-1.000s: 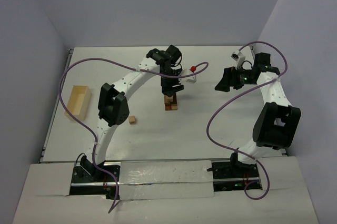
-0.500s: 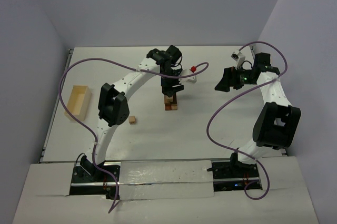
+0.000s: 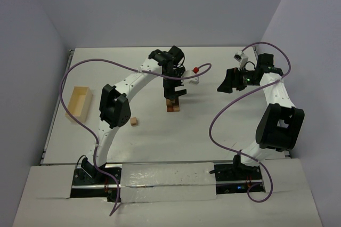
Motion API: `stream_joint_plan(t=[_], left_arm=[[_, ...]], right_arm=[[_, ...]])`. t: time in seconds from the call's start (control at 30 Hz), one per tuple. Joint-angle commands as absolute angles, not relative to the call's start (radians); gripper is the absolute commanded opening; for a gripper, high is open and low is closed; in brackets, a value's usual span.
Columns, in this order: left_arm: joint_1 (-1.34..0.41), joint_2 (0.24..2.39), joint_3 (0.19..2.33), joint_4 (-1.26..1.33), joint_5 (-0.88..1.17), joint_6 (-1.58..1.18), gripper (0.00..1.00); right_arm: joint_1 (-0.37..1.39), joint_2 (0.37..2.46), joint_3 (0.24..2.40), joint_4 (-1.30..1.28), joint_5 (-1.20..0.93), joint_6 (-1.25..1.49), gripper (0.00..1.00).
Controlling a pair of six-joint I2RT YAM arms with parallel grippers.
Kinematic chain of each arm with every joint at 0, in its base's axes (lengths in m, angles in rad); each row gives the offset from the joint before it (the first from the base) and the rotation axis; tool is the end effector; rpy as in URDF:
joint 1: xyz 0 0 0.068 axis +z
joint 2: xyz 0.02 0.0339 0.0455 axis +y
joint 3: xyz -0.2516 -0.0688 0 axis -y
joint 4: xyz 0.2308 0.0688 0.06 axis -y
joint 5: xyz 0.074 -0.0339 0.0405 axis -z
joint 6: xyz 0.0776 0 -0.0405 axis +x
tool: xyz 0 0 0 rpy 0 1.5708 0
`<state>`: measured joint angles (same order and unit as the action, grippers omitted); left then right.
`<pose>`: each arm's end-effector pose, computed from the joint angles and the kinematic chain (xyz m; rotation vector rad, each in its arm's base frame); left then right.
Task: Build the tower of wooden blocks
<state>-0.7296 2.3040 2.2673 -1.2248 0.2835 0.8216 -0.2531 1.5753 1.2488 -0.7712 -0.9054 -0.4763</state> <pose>0.3332 -0.3271 0.2105 2.0024 1.9532 -0.3786 0.3198 -0.0197 0.2394 -0.5164 2.2224 0.8349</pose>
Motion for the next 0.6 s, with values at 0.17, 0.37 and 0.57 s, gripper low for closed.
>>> stream_joint_plan(t=[0.17, 0.37, 0.57], left_arm=[[-0.684, 2.001, 2.194, -1.129, 0.376, 0.759, 0.99], [-0.583, 1.748, 1.894, -1.008, 0.392, 0.669, 0.99], [-0.473, 1.604, 1.648, -1.053, 0.45, 0.711, 0.99]], right_arm=[[-0.255, 1.573, 1.253, -0.769, -0.922, -0.475, 1.0], [-0.255, 1.569, 1.252, -0.769, -0.925, -0.475, 1.0], [-0.254, 1.57, 1.25, -0.765, -0.92, -0.473, 1.0]])
